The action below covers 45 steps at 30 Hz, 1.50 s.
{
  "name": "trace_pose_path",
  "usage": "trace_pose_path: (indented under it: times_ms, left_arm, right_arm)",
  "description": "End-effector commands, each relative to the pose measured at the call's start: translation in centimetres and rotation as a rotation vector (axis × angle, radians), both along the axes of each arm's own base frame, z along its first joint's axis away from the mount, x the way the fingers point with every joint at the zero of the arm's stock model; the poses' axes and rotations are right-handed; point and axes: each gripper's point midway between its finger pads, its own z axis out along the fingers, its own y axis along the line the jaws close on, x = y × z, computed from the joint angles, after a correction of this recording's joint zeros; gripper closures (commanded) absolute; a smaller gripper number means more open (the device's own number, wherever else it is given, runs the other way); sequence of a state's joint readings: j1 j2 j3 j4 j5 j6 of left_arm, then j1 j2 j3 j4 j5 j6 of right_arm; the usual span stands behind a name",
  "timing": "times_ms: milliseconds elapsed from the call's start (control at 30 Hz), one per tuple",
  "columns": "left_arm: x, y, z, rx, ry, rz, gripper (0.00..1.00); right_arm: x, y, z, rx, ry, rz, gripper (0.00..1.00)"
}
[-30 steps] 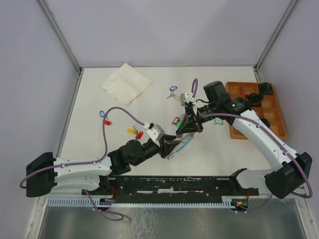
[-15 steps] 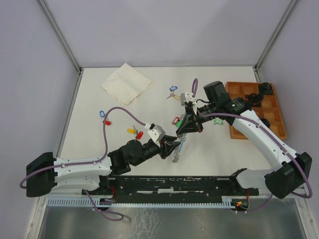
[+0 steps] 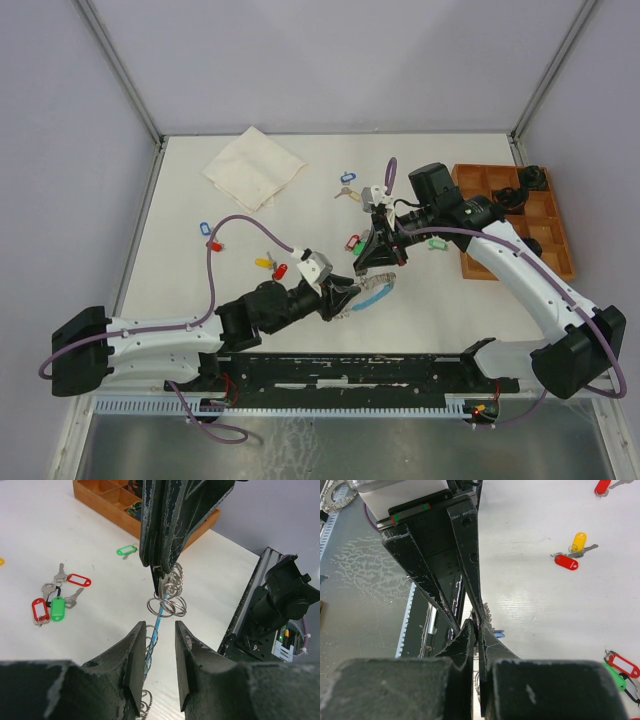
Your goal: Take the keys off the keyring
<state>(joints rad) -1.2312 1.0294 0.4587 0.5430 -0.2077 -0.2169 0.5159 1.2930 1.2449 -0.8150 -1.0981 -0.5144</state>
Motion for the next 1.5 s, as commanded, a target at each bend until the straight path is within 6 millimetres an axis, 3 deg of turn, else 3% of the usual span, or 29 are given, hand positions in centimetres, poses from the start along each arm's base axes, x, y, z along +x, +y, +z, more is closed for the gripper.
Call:
trace_pose_path:
  times_ms: [0,433,1200,1467]
  left_arm:
    - [-0.1,-0.8,1.7,-0.063,0.034,0.002,0.63]
    - [1.5,-1.5,2.0,-0.043,0.03,0.068,0.6]
    - [2.2,-0.8,2.7,-0.063,0.014,0.122,0.56]
    - [3.1,-0.7,2.3,-0.03,0.02,0.179,0.59]
  right_arm:
    - [0.1,0.2,1.7,0.051,-0.052,0.0,0.99]
    - [0.1,0.2,1.8,0.052,-0.053,-0.002,0.99]
    - [1.6,0.6,1.4,0.046,-0.025,-0.091,0.99]
    - [1.8,0.8,1.3,0.05,-0.008,-0.107,0.99]
